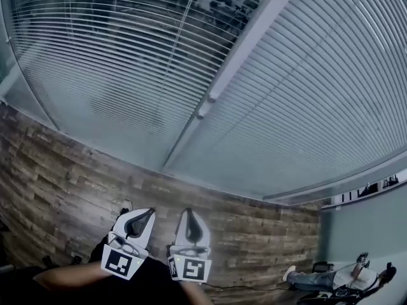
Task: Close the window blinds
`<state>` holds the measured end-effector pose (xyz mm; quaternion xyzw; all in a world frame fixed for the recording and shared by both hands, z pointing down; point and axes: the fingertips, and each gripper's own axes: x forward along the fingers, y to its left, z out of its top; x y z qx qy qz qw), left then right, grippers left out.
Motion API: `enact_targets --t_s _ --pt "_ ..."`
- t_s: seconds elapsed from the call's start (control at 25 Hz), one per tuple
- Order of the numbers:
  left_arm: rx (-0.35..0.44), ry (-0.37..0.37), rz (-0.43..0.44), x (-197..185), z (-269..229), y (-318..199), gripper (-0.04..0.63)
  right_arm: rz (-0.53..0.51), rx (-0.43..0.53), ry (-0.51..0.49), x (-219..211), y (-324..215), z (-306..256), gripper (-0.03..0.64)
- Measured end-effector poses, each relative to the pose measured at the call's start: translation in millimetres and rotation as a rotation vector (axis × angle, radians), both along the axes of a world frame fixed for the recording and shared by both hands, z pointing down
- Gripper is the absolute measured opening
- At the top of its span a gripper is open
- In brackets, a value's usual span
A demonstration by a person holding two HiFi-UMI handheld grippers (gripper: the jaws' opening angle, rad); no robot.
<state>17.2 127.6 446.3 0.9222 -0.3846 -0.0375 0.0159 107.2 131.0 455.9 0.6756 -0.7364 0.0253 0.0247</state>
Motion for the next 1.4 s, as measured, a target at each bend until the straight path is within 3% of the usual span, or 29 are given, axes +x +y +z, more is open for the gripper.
enact_targets --t_s 0.52,0.96,1.24,1.32,1.4 --pt "0.018 0.019 0.102 -15.2 -9.6 -140.4 0.002 0.164 0.002 0.057 25.8 -154.2 -11.3 0.057" --pt "0.013 0.023 0.044 -4.4 -16.1 -197.0 0.002 0.151 -0.039 0.211 65.3 -263.5 -13.1 0.159" --pt "0.012 0.018 0.031 13.1 -19.7 -216.2 0.002 0.145 -0.050 0.265 74.6 -293.6 -22.9 0.163" --pt "0.005 0.014 0.025 11.8 -19.3 -217.9 0.002 0.162 -0.045 0.249 75.2 -293.2 -25.3 0.133" --pt "-0.009 0.017 0.016 9.4 -17.7 -220.0 0.002 0.172 -0.016 0.128 76.0 -290.3 -27.3 0.129"
